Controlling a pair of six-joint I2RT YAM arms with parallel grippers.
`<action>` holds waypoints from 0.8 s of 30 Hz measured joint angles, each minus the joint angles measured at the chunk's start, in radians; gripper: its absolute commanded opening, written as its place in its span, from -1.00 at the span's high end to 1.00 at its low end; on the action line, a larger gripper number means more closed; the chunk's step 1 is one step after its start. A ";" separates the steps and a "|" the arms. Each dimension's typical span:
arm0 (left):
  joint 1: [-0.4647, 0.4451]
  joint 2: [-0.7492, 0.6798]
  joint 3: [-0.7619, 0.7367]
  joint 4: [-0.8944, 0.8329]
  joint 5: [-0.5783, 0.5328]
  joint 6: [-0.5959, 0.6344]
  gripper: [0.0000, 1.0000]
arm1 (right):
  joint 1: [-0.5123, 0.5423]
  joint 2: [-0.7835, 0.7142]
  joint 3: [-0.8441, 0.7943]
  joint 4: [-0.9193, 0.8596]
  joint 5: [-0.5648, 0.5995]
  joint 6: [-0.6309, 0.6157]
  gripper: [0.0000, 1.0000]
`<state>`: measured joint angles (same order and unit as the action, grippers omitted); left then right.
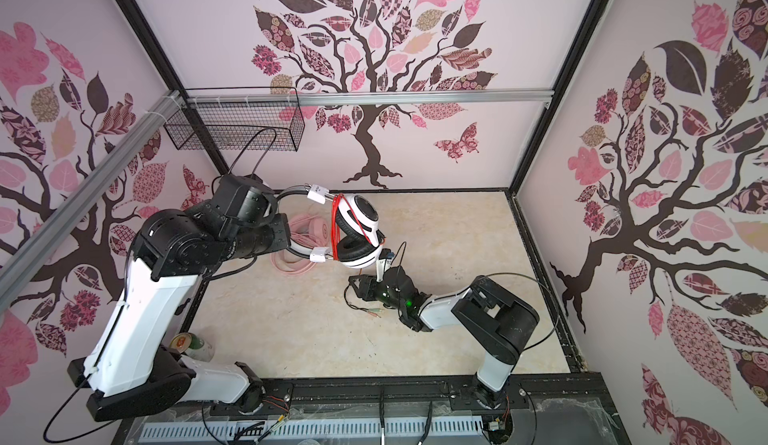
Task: Wrap the headphones
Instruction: 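Grasp the cable near the black splitter with the right gripper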
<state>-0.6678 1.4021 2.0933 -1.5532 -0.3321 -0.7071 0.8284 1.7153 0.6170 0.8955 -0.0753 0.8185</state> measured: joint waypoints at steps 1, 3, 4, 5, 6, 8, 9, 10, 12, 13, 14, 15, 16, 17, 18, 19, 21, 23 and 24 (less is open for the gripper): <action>0.000 0.000 0.000 0.000 0.000 0.000 1.00 | 0.001 0.009 0.005 0.000 0.024 0.020 0.04; 0.000 0.000 0.000 0.000 0.000 0.000 1.00 | 0.002 0.023 0.015 0.000 0.062 0.045 0.05; 0.000 0.000 0.000 0.000 0.000 0.000 1.00 | 0.003 0.031 0.023 0.000 0.079 0.058 0.06; 0.000 0.000 0.000 0.000 0.000 0.000 1.00 | 0.003 0.039 0.034 -0.003 0.092 0.069 0.07; 0.000 0.000 0.000 0.000 -0.001 0.000 1.00 | 0.005 0.044 0.043 -0.002 0.101 0.075 0.08; 0.000 -0.001 0.000 0.000 -0.003 0.000 1.00 | 0.014 0.056 0.064 -0.005 0.118 0.088 0.09; 0.000 -0.001 0.000 0.000 -0.003 0.000 1.00 | 0.019 0.063 0.073 -0.004 0.125 0.094 0.10; 0.000 -0.001 0.000 0.000 -0.004 0.000 1.00 | 0.026 0.072 0.085 -0.005 0.135 0.100 0.12; 0.000 -0.002 0.000 0.000 -0.004 0.000 1.00 | 0.039 0.090 0.097 -0.005 0.145 0.109 0.21; 0.000 -0.003 0.000 0.000 -0.004 0.000 1.00 | 0.045 0.099 0.099 -0.002 0.150 0.117 0.25; 0.000 -0.003 0.000 0.000 -0.004 0.000 1.00 | 0.049 0.107 0.098 -0.002 0.153 0.124 0.28; 0.000 -0.003 0.000 0.000 -0.004 0.000 1.00 | 0.053 0.114 0.098 -0.003 0.158 0.131 0.29; 0.000 -0.005 0.000 0.000 -0.004 0.000 1.00 | 0.055 0.119 0.098 -0.004 0.163 0.137 0.30; 0.000 -0.006 0.000 0.000 -0.004 0.000 1.00 | 0.059 0.122 0.097 -0.004 0.170 0.143 0.30; 0.000 -0.008 0.000 0.000 -0.005 0.000 1.00 | 0.061 0.124 0.096 -0.005 0.175 0.146 0.30; 0.000 -0.010 0.000 0.000 -0.005 0.000 1.00 | 0.064 0.125 0.096 -0.006 0.181 0.148 0.30; 0.000 -0.014 -0.001 0.000 -0.006 0.000 1.00 | 0.068 0.124 0.096 -0.008 0.191 0.151 0.30; 0.000 -0.018 -0.001 0.000 -0.006 0.000 1.00 | 0.072 0.124 0.096 -0.009 0.197 0.151 0.31; 0.000 -0.019 -0.001 0.000 -0.006 0.000 1.00 | 0.074 0.124 0.096 -0.009 0.201 0.152 0.33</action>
<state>-0.6678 1.3834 2.0926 -1.5536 -0.3386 -0.7071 0.9020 1.8397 0.7128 0.8867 0.1253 0.9703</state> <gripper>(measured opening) 0.061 0.349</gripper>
